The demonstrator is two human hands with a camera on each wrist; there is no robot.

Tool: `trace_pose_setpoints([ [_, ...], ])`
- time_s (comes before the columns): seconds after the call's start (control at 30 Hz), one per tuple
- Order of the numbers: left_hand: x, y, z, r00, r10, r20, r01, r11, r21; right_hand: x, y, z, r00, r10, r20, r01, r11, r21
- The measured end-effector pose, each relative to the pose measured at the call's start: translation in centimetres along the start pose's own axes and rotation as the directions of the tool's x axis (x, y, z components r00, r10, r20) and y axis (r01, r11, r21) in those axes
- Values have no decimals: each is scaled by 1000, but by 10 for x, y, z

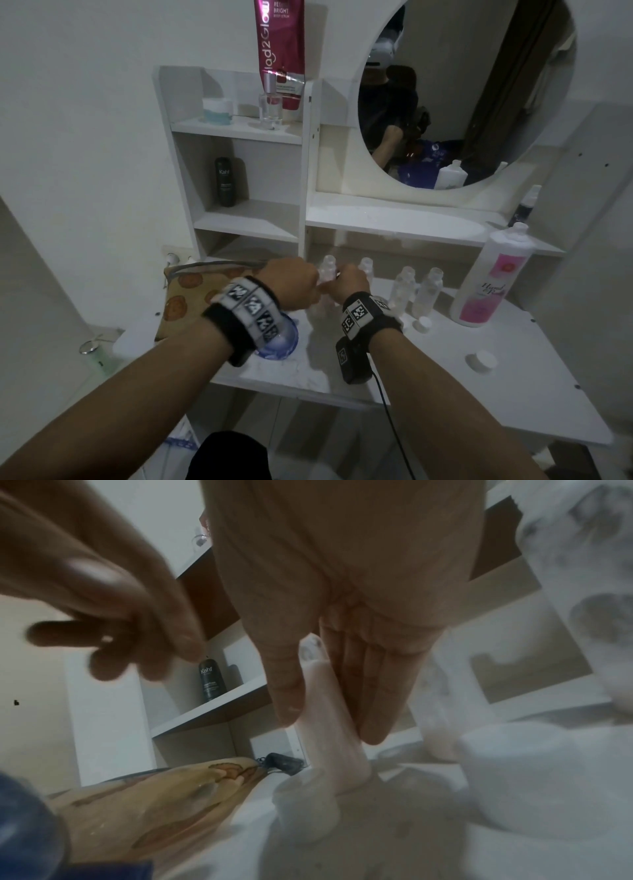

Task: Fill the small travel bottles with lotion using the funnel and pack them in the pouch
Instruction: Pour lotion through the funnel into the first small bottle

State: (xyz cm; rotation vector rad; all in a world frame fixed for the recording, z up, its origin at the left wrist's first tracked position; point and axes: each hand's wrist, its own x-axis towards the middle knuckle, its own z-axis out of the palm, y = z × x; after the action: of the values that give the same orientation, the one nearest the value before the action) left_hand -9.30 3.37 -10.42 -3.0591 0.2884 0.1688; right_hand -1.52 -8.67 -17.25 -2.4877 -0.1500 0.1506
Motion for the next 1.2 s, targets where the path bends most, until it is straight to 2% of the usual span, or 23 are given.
trace_pose_setpoints([
  [0.1,22,23,10,993,8,118,-8,1000,-3,-6,-1,-4,998,5,-61,-3,999,33],
  [0.23,31,27,30,980,-83,180,80,997,23,-9,-1,-2,998,-11,-57,14,998,55],
  [0.33,37,30,40,971,-98,219,89,995,50,-9,-1,-2,999,-8,-53,11,998,64],
  [0.43,42,33,37,973,-105,206,103,994,18,-10,-1,-8,998,10,-56,-7,998,56],
  [0.53,44,34,33,984,-98,150,110,991,-70,-4,3,-11,999,30,-19,-28,994,107],
  [0.67,37,39,32,991,-106,81,113,989,-92,-8,2,-9,999,40,-29,-33,978,206],
  [0.8,43,22,10,976,-139,165,137,990,22,-7,2,-11,999,51,14,-53,988,145],
  [0.93,49,0,-32,981,-186,54,185,982,22,-7,-2,-12,999,11,37,-14,997,74],
  [1.0,54,-11,-47,980,-195,43,198,978,-61,-9,-3,-11,1000,-8,1,8,991,135],
  [1.1,61,-20,-52,987,-158,3,152,941,-301,-10,-3,-7,999,-20,-35,25,988,152],
  [1.2,64,-17,-43,992,-120,-50,92,918,-386,-12,-6,-7,1000,-7,-7,8,988,151],
])
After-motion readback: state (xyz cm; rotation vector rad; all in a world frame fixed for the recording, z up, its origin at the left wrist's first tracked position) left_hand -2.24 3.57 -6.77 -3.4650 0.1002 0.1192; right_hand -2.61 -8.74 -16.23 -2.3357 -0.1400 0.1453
